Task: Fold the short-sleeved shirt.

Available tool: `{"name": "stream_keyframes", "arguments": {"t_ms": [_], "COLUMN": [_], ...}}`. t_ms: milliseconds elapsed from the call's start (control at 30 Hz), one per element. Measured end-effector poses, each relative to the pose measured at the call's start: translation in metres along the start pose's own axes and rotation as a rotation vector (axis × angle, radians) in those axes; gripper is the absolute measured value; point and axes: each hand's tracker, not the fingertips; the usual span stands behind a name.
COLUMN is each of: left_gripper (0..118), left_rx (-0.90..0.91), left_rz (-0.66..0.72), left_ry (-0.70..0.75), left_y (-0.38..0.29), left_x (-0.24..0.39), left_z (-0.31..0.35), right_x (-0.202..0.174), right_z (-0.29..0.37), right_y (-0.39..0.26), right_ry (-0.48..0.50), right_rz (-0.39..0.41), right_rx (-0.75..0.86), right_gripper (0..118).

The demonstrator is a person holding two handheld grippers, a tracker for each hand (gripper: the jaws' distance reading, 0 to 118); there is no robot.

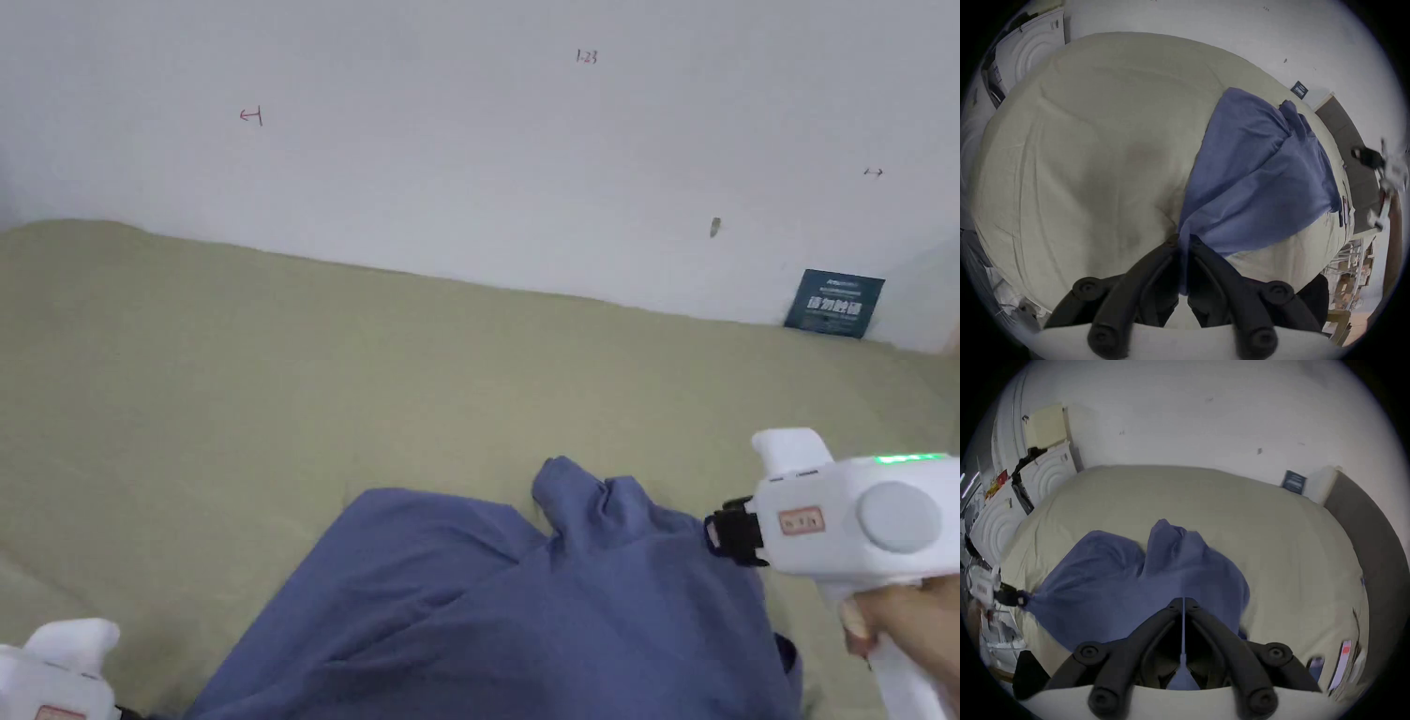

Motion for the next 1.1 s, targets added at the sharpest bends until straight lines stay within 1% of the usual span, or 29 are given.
{"name": "stream_keyframes", "arguments": {"t_ms": [33,67,100,133,167,200,233,267,300,367,400,467,500,533,567,600,633,667,700,767,800,833,900,967,1033,1067,1100], "left_gripper": [6,6,6,6,6,6,6,6,6,6,6,6,6,6,6,6,6,6,6,6,6,6,6,6,6,6,6], "left_rx": [-0.003,-0.005,-0.011,-0.016,-0.019,-0.025,-0.027,-0.03,-0.028,-0.029,-0.03,-0.038,-0.043,-0.042,-0.039,-0.038,-0.035,-0.033,-0.03,-0.025,-0.022,-0.021,-0.019,-0.001,0.023,0.041,0.06], "left_rz": [0.007,0.014,0.018,0.022,0.025,0.032,0.046,0.057,0.067,0.08,0.083,0.085,0.082,0.083,0.085,0.085,0.088,0.091,0.093,0.098,0.102,0.11,0.109,0.093,0.087,0.082,0.077], "left_ry": [0.0,-0.001,-0.007,-0.005,-0.007,-0.013,-0.015,-0.022,-0.029,-0.036,-0.036,-0.035,-0.036,-0.036,-0.034,-0.034,-0.034,-0.034,-0.036,-0.042,-0.045,-0.048,-0.047,-0.037,-0.039,-0.046,-0.055], "left_y": [-0.001,-0.001,0.0,0.0,-0.003,-0.003,-0.004,-0.005,-0.007,-0.01,-0.012,-0.014,-0.015,-0.015,-0.016,-0.015,-0.016,-0.016,-0.017,-0.018,-0.018,-0.018,-0.018,-0.018,-0.015,-0.013,-0.011], "left_x": [-0.004,-0.005,-0.006,-0.006,-0.004,-0.005,-0.005,-0.006,-0.008,-0.009,-0.008,-0.009,-0.008,-0.008,-0.009,-0.009,-0.009,-0.009,-0.01,-0.012,-0.013,-0.014,-0.013,-0.009,-0.007,-0.006,-0.004], "left_z": [-0.003,-0.005,-0.007,-0.008,-0.009,-0.01,-0.01,-0.011,-0.011,-0.012,-0.013,-0.015,-0.016,-0.016,-0.017,-0.017,-0.017,-0.017,-0.017,-0.017,-0.017,-0.017,-0.016,-0.009,0.002,0.009,0.017], "right_x": [0.006,0.012,0.015,0.019,0.021,0.021,0.023,0.03,0.032,0.037,0.03,0.032,0.034,0.035,0.036,0.036,0.035,0.031,0.028,0.023,0.025,0.025,0.028,0.033,0.036,0.026,0.025], "right_z": [-0.017,-0.038,-0.056,-0.073,-0.091,-0.108,-0.119,-0.132,-0.144,-0.166,-0.171,-0.182,-0.187,-0.193,-0.197,-0.201,-0.203,-0.203,-0.202,-0.195,-0.19,-0.185,-0.169,-0.149,-0.124,-0.1,-0.085], "right_y": [0.018,0.037,0.052,0.062,0.071,0.078,0.082,0.079,0.078,0.075,0.088,0.088,0.087,0.089,0.089,0.088,0.087,0.085,0.081,0.076,0.077,0.078,0.083,0.089,0.098,0.096,0.099], "right_ry": [0.008,0.032,0.047,0.026,0.023,0.028,0.025,0.038,0.01,-0.027,-0.02,-0.024,-0.019,-0.015,-0.013,-0.005,-0.004,-0.002,0.028,0.042,0.045,0.021,0.015,0.038,0.03,0.003,0.005], "right_rz": [-0.001,0.031,0.048,0.054,0.074,0.091,0.108,0.148,0.166,0.163,0.154,0.145,0.142,0.14,0.14,0.143,0.146,0.161,0.163,0.161,0.148,0.132,0.076,0.079,0.106,0.108,0.1], "right_rx": [-0.033,-0.097,-0.158,-0.181,-0.223,-0.292,-0.31,-0.293,-0.307,-0.317,-0.32,-0.316,-0.312,-0.31,-0.309,-0.322,-0.341,-0.378,-0.384,-0.357,-0.316,-0.291,-0.246,-0.207,-0.18,-0.15,-0.149], "right_gripper": [16,25,44,70,102,117,110,108,109,109,109,107,97,82,63,38,23,14,4,3,3,3,2,2,2,3,2]}}
